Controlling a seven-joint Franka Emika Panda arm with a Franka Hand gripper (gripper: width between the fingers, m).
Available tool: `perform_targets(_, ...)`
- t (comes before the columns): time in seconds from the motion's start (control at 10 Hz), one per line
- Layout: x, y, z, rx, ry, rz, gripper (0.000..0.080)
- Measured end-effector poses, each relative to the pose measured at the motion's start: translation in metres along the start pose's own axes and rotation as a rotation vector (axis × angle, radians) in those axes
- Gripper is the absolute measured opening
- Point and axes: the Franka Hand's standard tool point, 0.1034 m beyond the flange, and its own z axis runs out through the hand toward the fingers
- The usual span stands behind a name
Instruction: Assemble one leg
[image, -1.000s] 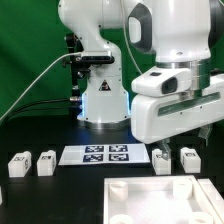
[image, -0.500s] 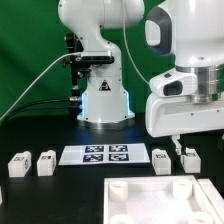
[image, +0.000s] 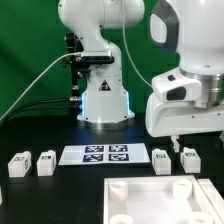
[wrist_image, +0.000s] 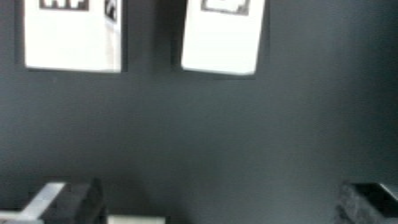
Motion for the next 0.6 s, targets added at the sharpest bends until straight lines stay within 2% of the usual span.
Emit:
perform_targets(0.1,-0.007,0.000,0.002,-0.016,-0.115,0.004,0.0649)
perform_targets(0.3,-0.006,0.000,0.008,-0.028,-0.252,0.005,0.0649)
perform_targets(0.4,-0.012,0.004,0.010,-0.038,-0.360,0.008,0.0649)
perform_targets(0.5,-0.011,0.004,0.012,-0.046,-0.471,0.007,0.0649)
perform_targets(0.6,-0.007,0.004,0.014,-0.046,-0.511,0.006,0.0649)
